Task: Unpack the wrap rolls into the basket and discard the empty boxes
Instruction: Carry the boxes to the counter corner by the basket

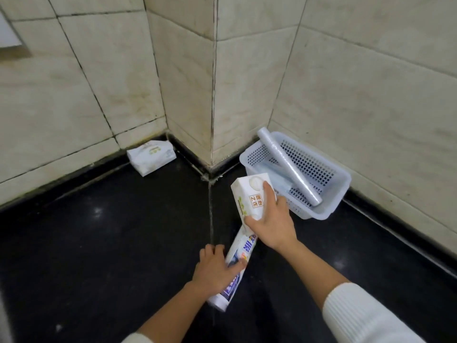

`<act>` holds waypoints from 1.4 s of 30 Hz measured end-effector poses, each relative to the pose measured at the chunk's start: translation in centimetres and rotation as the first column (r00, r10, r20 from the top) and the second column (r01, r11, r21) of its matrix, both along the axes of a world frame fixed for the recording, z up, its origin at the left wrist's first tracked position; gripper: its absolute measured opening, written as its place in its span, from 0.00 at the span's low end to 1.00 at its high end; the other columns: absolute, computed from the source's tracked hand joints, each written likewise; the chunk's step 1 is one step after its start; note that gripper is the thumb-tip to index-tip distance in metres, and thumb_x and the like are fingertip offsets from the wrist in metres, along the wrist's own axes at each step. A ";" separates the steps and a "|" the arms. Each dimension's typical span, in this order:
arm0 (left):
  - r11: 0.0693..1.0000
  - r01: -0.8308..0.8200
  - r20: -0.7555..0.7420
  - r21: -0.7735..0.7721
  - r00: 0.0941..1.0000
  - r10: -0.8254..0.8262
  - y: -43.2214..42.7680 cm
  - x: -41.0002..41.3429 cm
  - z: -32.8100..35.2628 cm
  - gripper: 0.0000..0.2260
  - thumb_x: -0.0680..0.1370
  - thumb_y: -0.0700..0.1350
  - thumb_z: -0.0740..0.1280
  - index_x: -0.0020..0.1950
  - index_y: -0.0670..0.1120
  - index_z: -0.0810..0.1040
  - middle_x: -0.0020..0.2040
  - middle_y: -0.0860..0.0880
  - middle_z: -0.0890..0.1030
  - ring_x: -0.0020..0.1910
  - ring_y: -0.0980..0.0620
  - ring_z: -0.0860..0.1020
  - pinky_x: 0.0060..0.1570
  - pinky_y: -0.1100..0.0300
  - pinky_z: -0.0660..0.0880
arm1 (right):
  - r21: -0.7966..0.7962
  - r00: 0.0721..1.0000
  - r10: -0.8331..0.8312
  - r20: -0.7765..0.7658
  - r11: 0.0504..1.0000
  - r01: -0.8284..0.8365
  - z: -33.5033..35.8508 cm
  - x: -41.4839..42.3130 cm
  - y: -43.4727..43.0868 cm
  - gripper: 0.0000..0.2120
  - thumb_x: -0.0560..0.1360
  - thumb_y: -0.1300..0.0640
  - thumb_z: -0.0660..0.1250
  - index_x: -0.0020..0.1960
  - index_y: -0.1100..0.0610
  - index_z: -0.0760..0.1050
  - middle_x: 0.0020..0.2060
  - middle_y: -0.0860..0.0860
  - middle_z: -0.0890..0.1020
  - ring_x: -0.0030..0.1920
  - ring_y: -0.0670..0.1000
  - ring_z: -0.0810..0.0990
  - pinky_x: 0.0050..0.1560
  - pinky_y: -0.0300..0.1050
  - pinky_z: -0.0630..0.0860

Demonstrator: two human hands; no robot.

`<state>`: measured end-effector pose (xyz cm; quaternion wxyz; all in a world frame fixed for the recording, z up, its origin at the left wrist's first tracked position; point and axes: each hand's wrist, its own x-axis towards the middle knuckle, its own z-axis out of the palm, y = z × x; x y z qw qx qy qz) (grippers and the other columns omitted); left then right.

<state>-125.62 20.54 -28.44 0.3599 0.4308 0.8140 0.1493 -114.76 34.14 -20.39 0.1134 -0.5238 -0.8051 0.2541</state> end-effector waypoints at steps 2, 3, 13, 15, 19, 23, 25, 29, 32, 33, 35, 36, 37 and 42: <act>0.996 -0.069 0.009 0.050 0.998 0.069 0.1 -2.6 0.0 0.34 0.74 0.67 0.57 0.72 0.47 0.63 0.67 0.48 0.64 0.68 0.48 0.61 0.67 0.53 0.64 | 0.019 0.998 0.054 0.014 0.998 -0.055 0.2 -3.1 0.4 0.49 0.64 0.37 0.67 0.75 0.41 0.41 0.61 0.55 0.65 0.60 0.56 0.68 0.58 0.58 0.73; 0.991 -0.100 -0.037 0.091 0.994 0.104 0.0 -4.2 -0.1 0.32 0.76 0.65 0.56 0.74 0.47 0.62 0.69 0.47 0.64 0.69 0.48 0.61 0.68 0.53 0.64 | 0.025 0.996 0.090 0.029 0.996 -0.090 0.2 -4.7 0.6 0.49 0.64 0.37 0.67 0.75 0.41 0.41 0.61 0.55 0.66 0.60 0.57 0.68 0.58 0.58 0.73; 0.998 -0.057 -0.406 0.025 0.912 0.062 -2.8 -17.5 -4.0 0.36 0.79 0.65 0.46 0.79 0.46 0.37 0.79 0.42 0.37 0.78 0.45 0.38 0.75 0.51 0.38 | -0.079 0.789 0.513 0.339 0.851 -0.519 -2.4 -20.6 3.3 0.58 0.62 0.40 0.74 0.78 0.49 0.39 0.72 0.55 0.61 0.70 0.60 0.63 0.67 0.63 0.65; 0.998 -0.045 -0.432 0.032 0.900 0.054 -2.9 -17.6 -4.7 0.36 0.79 0.66 0.44 0.78 0.47 0.35 0.79 0.42 0.37 0.78 0.46 0.36 0.74 0.52 0.36 | -0.073 0.716 0.583 0.384 0.792 -0.606 -2.9 -22.6 4.2 0.59 0.60 0.40 0.75 0.78 0.52 0.42 0.72 0.54 0.62 0.70 0.59 0.63 0.67 0.61 0.63; 0.999 -0.043 -0.438 0.017 0.898 0.046 -2.9 -17.8 -5.6 0.35 0.76 0.68 0.39 0.74 0.49 0.30 0.79 0.44 0.35 0.75 0.49 0.31 0.73 0.52 0.34 | -0.028 0.585 0.688 0.429 0.657 -0.753 -3.0 -25.8 6.3 0.53 0.58 0.45 0.76 0.76 0.53 0.54 0.67 0.52 0.68 0.66 0.56 0.66 0.69 0.56 0.60; 0.999 -0.032 -0.424 0.000 0.905 0.029 -2.9 -17.9 -5.8 0.36 0.74 0.68 0.35 0.74 0.49 0.29 0.75 0.45 0.30 0.73 0.48 0.29 0.72 0.51 0.34 | 0.010 0.514 0.706 0.486 0.584 -0.812 -2.8 -28.1 7.9 0.44 0.65 0.51 0.74 0.76 0.53 0.57 0.72 0.53 0.67 0.72 0.55 0.62 0.75 0.57 0.51; 1.000 -0.023 -0.419 -0.007 0.908 0.018 -2.9 -18.0 -5.7 0.36 0.74 0.68 0.36 0.74 0.49 0.28 0.74 0.45 0.29 0.73 0.47 0.28 0.72 0.51 0.33 | 0.011 0.496 0.694 0.523 0.576 -0.817 -2.7 -28.8 8.4 0.42 0.68 0.54 0.72 0.77 0.52 0.55 0.74 0.52 0.64 0.74 0.55 0.58 0.76 0.58 0.50; 0.999 -0.022 -0.401 -0.026 0.916 0.009 -2.8 -18.1 -5.5 0.35 0.77 0.67 0.39 0.73 0.49 0.27 0.77 0.44 0.30 0.73 0.47 0.27 0.72 0.51 0.33 | 0.004 0.544 0.659 0.520 0.635 -0.773 -2.8 -29.6 8.3 0.39 0.73 0.61 0.67 0.78 0.49 0.52 0.78 0.51 0.57 0.78 0.53 0.52 0.76 0.59 0.49; 0.999 -0.024 -0.398 -0.042 0.917 0.005 -2.8 -18.1 -5.5 0.35 0.78 0.67 0.41 0.73 0.49 0.27 0.78 0.43 0.32 0.72 0.48 0.27 0.72 0.51 0.33 | 0.028 0.581 0.610 0.539 0.676 -0.736 -3.1 -29.3 7.2 0.38 0.76 0.64 0.65 0.79 0.48 0.49 0.79 0.52 0.52 0.78 0.54 0.51 0.76 0.58 0.53; 0.999 -0.026 -0.397 -0.042 0.918 0.007 -2.8 -18.1 -5.4 0.35 0.78 0.67 0.42 0.74 0.49 0.28 0.78 0.43 0.33 0.73 0.48 0.28 0.72 0.51 0.33 | 0.039 0.602 0.601 0.526 0.690 -0.723 -3.1 -28.7 6.7 0.38 0.76 0.65 0.64 0.79 0.49 0.49 0.79 0.53 0.52 0.78 0.55 0.51 0.75 0.58 0.54; 0.998 -0.028 -0.380 -0.050 0.925 0.007 -2.7 -18.1 -5.1 0.36 0.78 0.67 0.43 0.75 0.48 0.29 0.78 0.42 0.33 0.75 0.46 0.30 0.72 0.51 0.34 | 0.075 0.693 0.570 0.442 0.746 -0.662 -2.7 -26.9 5.7 0.39 0.74 0.66 0.65 0.79 0.50 0.51 0.79 0.54 0.55 0.78 0.55 0.54 0.75 0.57 0.57; 0.998 -0.025 -0.367 -0.064 0.930 0.000 -2.6 -18.2 -4.9 0.37 0.78 0.67 0.43 0.76 0.47 0.31 0.78 0.42 0.33 0.76 0.46 0.32 0.73 0.50 0.34 | 0.091 0.752 0.543 0.373 0.786 -0.612 -2.4 -25.6 5.2 0.39 0.73 0.66 0.65 0.78 0.51 0.52 0.78 0.54 0.57 0.77 0.56 0.57 0.74 0.56 0.59; 0.996 -0.021 -0.350 -0.083 0.937 -0.009 -2.5 -18.3 -4.5 0.37 0.79 0.66 0.44 0.77 0.47 0.32 0.78 0.42 0.34 0.77 0.45 0.33 0.74 0.50 0.35 | 0.099 0.805 0.511 0.302 0.823 -0.560 -2.1 -24.0 4.7 0.37 0.73 0.65 0.66 0.78 0.53 0.54 0.77 0.55 0.60 0.75 0.56 0.60 0.73 0.56 0.61; 0.994 -0.078 -0.352 0.079 0.930 0.101 -1.2 -15.9 -1.7 0.30 0.81 0.57 0.54 0.79 0.46 0.50 0.80 0.42 0.45 0.78 0.42 0.47 0.76 0.47 0.49 | 0.109 0.948 0.312 0.065 0.942 -0.318 -1.2 -13.7 1.7 0.28 0.74 0.60 0.66 0.73 0.57 0.63 0.68 0.55 0.71 0.66 0.56 0.70 0.66 0.53 0.70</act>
